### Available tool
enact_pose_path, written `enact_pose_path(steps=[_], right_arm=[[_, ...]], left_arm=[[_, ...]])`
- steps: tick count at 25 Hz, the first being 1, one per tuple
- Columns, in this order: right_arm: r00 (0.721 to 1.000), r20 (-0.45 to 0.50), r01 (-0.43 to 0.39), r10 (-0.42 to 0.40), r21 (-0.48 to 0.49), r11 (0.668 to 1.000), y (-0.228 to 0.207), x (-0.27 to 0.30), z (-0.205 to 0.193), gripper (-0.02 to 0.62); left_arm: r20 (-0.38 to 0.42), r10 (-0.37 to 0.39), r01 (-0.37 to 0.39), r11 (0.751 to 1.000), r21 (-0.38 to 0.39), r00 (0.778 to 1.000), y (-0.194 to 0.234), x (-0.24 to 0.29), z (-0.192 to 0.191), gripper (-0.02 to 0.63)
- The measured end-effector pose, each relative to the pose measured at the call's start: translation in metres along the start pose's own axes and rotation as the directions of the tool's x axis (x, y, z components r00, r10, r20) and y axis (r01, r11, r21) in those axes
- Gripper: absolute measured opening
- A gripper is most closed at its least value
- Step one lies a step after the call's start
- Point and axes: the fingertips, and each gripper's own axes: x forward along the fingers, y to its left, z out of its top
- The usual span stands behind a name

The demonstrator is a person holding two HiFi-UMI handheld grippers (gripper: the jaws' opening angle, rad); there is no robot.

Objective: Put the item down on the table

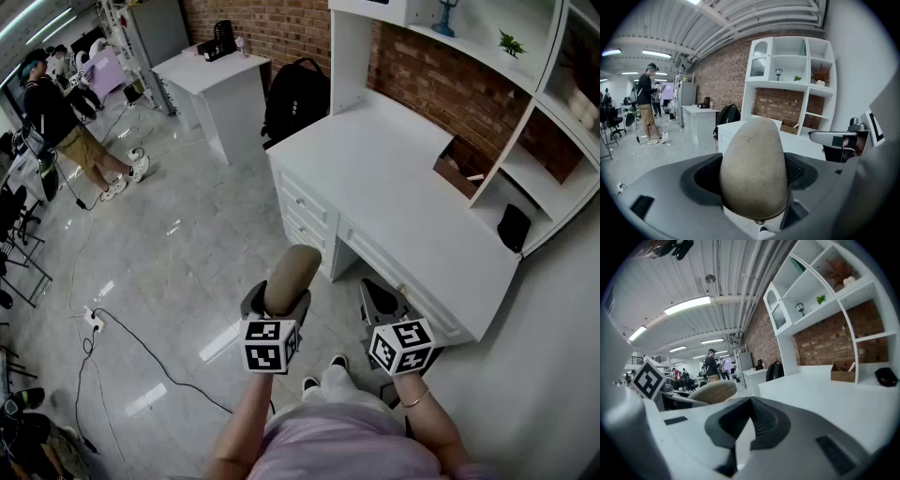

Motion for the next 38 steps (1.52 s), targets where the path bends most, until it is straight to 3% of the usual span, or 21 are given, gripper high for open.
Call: enact_pose_path(steps=[16, 25, 38], right_arm=[[1.000, -0.004, 0.001, -0.001, 0.008, 1.000, -0.073, 0.031, 0.015, -0.002], [0.999, -0.007, -0.036, 0.036, 0.004, 0.999, -0.092, 0.043, 0.018, -0.002], [1.000, 0.003, 0.004, -0.004, 0.041, 0.999, -0.143, 0.106, 0.037, -0.002]], left_arm=[[-0.013, 0.005, -0.005, 1.000, -0.005, 1.000, -0.022, 0.076, 0.023, 0.387], [-0.012, 0.015, -0.015, 1.000, 0.020, 1.000, -0.040, 0.099, 0.033, 0.387], [-0.031, -0.011, 0.012, 0.998, 0.058, 0.999, -0.021, 0.184, 0.069, 0.387]])
